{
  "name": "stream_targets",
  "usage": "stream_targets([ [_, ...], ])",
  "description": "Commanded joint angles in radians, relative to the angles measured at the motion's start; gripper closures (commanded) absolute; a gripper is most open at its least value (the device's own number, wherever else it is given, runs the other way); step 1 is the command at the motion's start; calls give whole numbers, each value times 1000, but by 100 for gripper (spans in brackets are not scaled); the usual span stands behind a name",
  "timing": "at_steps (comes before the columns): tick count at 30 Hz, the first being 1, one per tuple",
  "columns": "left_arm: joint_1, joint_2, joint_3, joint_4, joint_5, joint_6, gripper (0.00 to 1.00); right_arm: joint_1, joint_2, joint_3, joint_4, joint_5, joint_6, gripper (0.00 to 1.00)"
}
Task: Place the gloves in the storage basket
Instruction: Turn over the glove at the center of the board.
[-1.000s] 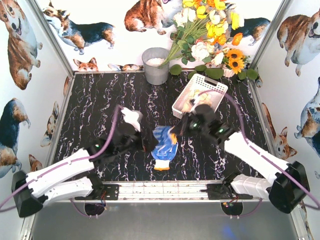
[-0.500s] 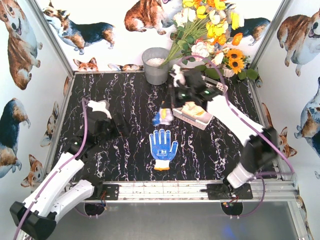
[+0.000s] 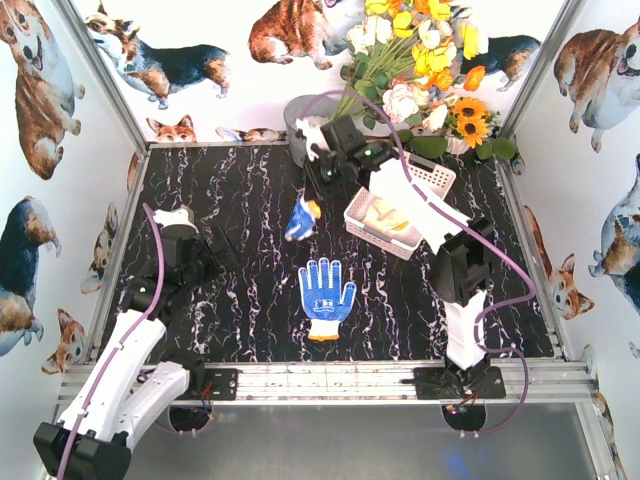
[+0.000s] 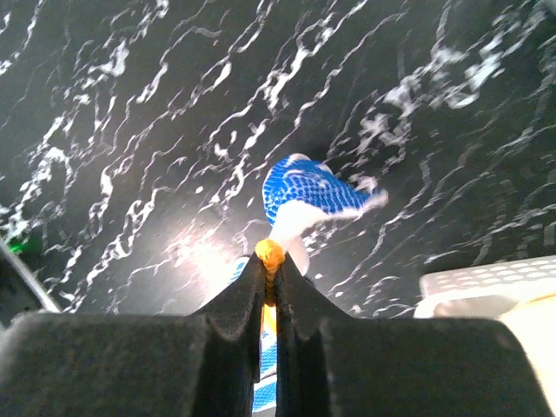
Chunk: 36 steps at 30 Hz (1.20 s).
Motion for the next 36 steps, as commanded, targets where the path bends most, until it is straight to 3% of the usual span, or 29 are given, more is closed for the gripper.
stream_targets([
  [1, 22, -4, -13, -5, 27, 15, 0, 0, 36, 179, -142, 123, -177, 100],
  [5, 27, -9, -18, -7, 19, 15, 0, 32, 60, 208, -169, 182, -248, 100],
  [11, 31, -17, -56, 6, 8, -13, 0, 130, 111, 115, -141, 129, -264, 100],
  [21, 35, -67, -153, 43, -29, -89, 0, 228, 188, -28, -65, -164, -146, 100],
  [23, 35, -95, -175, 48, -40, -109, 0, 234, 168, -101, 0, -216, -106, 92],
  [27, 36, -146, -225, 74, -32, -153, 1, 234, 100, -226, 136, -293, -14, 63],
  [30, 36, -136, -263, 133, 41, -178, 4, 233, 28, -298, 214, -286, 54, 49],
  [36, 36, -55, -342, 403, 262, -215, 16, 183, -142, -475, 337, -176, 385, 43],
])
